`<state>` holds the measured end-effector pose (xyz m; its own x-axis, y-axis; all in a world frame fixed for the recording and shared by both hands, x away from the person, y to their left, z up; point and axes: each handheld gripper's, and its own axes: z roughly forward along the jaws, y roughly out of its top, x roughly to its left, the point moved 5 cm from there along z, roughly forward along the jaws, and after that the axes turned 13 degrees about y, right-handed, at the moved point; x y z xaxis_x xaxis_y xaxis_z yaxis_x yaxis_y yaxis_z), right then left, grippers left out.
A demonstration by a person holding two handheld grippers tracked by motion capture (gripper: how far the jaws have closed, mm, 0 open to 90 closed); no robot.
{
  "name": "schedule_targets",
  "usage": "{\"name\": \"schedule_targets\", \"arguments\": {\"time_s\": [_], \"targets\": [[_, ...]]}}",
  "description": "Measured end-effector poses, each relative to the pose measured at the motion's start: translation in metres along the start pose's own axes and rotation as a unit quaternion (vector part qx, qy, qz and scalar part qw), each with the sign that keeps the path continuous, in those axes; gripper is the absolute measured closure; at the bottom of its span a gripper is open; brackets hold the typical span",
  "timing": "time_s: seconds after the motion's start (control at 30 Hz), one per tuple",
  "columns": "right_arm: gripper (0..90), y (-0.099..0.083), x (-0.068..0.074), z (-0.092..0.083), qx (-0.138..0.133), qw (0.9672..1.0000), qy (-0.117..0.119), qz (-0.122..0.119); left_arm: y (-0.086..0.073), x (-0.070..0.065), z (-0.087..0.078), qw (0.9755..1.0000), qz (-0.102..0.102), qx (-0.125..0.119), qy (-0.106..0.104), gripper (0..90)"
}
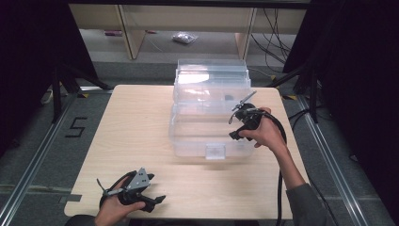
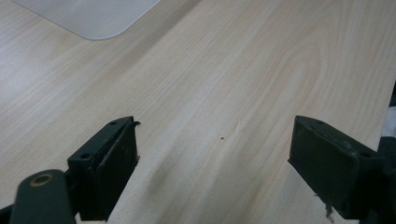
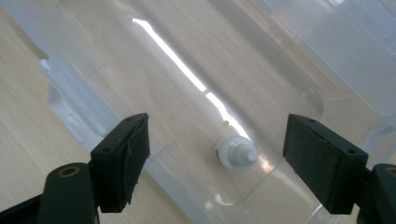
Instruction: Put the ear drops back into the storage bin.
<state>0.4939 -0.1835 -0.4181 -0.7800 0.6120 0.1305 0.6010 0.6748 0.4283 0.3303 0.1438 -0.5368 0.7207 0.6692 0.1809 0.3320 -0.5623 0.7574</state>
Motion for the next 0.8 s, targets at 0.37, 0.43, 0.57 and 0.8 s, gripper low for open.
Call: {"name": "schedule_targets", "arguments": {"time_s": [0.37,0.43,0.57,0.8], "targets": [[23.7,-0.003,0.015,-0.006,-0.022,0.9994,0.009,-0.024,0.000,0.000,0.000,1.0000,-0.001,0.000,0.001,14.8],[23.6,-0.004,0.017,-0.007,-0.027,0.9993,0.007,-0.026,0.000,0.000,0.000,1.0000,-0.001,0.001,0.001,14.8],[23.6,-0.006,0.021,-0.007,-0.033,0.9992,0.010,-0.022,0.000,0.000,0.000,1.0000,-0.001,0.001,0.001,14.8],[23.6,-0.008,0.027,-0.008,-0.044,0.9981,0.012,-0.042,0.000,0.000,0.000,1.0000,-0.001,0.001,0.002,14.8]]}}
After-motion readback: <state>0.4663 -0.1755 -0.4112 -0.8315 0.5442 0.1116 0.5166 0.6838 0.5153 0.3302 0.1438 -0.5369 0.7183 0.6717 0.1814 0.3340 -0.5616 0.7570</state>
